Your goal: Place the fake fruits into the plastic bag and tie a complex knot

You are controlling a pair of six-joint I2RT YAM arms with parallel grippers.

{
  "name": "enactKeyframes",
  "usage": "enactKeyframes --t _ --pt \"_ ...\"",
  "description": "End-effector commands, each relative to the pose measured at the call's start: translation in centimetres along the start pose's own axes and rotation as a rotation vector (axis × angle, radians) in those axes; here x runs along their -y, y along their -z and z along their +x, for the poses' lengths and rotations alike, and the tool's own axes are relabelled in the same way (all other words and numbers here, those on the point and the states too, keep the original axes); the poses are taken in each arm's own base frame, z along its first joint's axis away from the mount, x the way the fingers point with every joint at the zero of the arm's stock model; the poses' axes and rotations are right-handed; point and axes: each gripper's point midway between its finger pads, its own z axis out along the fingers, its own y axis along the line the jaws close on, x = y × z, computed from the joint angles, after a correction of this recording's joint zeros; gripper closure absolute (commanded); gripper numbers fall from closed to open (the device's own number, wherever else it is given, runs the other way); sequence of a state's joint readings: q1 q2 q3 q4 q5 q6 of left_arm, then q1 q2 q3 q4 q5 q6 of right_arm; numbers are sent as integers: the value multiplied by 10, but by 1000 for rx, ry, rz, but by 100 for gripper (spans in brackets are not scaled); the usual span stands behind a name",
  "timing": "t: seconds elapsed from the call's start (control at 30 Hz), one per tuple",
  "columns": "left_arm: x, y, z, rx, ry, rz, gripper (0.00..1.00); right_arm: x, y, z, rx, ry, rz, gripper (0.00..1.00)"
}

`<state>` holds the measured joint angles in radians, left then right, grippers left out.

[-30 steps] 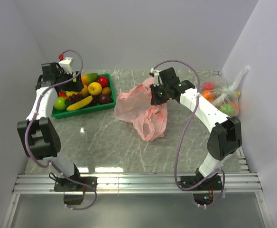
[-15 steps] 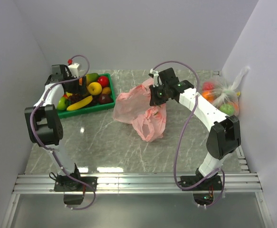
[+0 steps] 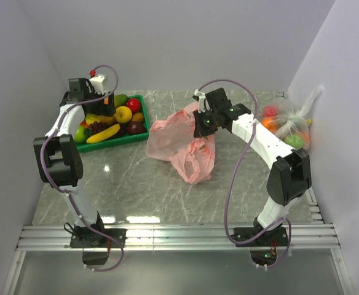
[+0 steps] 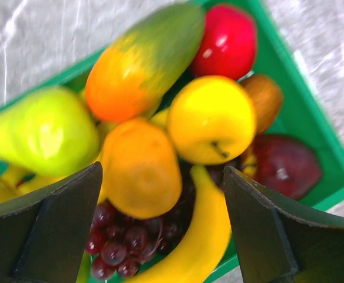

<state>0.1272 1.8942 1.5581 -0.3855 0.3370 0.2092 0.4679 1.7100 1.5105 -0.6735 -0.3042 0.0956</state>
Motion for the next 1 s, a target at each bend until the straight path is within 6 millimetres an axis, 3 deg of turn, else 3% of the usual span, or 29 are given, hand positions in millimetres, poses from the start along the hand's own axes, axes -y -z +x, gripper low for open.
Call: enactKeyframes --t 0.0,0.2,0.27,0.43,0.53,0.57,0.63,0.97 --pt "23 19 -51 119 -74 55 11 6 -5 -2 -5 -29 -2 100" --pt "43 -1 -45 96 -67 95 6 10 -5 -1 -7 -40 2 100" --pt "46 -9 -42 87 -66 94 1 13 -5 0 -8 -43 3 100" --pt "52 -25 -36 61 -69 80 1 16 -6 3 -15 -49 4 100" --pt "44 -36 -24 29 -60 42 1 17 -8 4 -20 -56 1 100" --pt "54 -40 -21 13 -82 42 1 17 -8 4 -20 -57 -1 100" --pt "54 -46 -16 -2 -87 20 1 18 -8 3 -19 -60 -1 100" --pt "57 -59 9 -63 -62 11 4 20 -12 9 -35 -82 -14 100"
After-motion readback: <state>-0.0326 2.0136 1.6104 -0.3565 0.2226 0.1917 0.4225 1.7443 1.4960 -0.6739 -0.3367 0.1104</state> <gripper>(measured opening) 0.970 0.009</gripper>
